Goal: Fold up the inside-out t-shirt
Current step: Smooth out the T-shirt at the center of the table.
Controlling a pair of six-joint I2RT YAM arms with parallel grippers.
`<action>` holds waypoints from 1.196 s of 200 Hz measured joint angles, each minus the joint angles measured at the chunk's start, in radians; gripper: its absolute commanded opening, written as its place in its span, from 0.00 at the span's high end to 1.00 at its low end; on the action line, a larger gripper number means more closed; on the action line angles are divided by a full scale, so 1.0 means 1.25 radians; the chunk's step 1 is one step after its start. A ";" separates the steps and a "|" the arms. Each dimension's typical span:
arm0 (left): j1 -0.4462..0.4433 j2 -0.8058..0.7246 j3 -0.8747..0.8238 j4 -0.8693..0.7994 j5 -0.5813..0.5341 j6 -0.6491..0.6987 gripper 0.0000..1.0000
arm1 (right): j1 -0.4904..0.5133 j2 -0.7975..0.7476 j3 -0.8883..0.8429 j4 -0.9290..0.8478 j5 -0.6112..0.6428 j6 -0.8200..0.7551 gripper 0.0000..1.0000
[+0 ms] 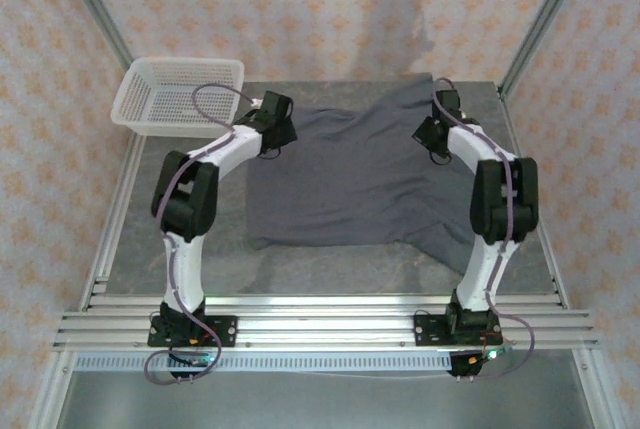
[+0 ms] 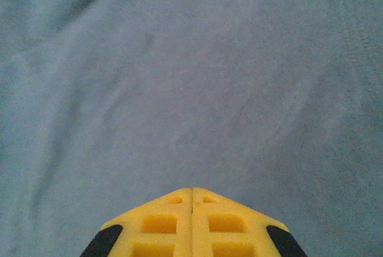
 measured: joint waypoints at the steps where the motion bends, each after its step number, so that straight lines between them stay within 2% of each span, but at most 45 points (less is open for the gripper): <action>1: 0.000 0.004 0.004 -0.002 -0.001 0.000 1.00 | -0.001 0.003 0.002 -0.001 0.000 0.000 1.00; 29: 0.003 0.118 0.116 -0.045 -0.036 -0.005 1.00 | -0.032 0.091 0.047 -0.025 -0.017 0.029 1.00; 74: 0.029 0.277 0.322 -0.100 -0.052 -0.064 1.00 | -0.055 0.132 0.085 -0.057 -0.017 0.055 1.00; 107: 0.061 0.293 0.336 -0.081 -0.034 -0.112 1.00 | -0.097 0.134 0.085 -0.064 -0.034 0.109 1.00; 129: 0.080 0.293 0.332 -0.048 0.018 -0.110 1.00 | -0.143 0.144 0.095 -0.056 -0.098 0.107 1.00; 139: 0.085 0.293 0.317 -0.016 0.049 -0.101 0.92 | -0.153 0.149 0.107 -0.060 -0.127 0.090 0.99; 153: 0.087 0.270 0.255 0.063 0.089 -0.084 0.72 | -0.152 0.146 0.112 -0.070 -0.149 0.062 0.96; 162: 0.085 0.240 0.205 0.100 0.113 -0.077 0.63 | -0.141 0.134 0.110 -0.081 -0.154 0.045 0.93; 176: 0.079 0.168 0.104 0.144 0.148 -0.072 0.54 | -0.116 0.069 0.067 -0.081 -0.150 0.031 0.90; 186: 0.073 0.099 0.027 0.170 0.167 -0.067 0.51 | -0.099 -0.026 -0.006 -0.074 -0.139 0.041 0.87; 218: 0.039 -0.178 -0.201 0.236 0.179 -0.064 0.50 | -0.102 -0.429 -0.289 -0.046 -0.073 0.112 0.77; 239: -0.008 -0.358 -0.318 0.266 0.170 -0.051 0.50 | -0.115 -0.572 -0.426 -0.055 -0.055 0.140 0.70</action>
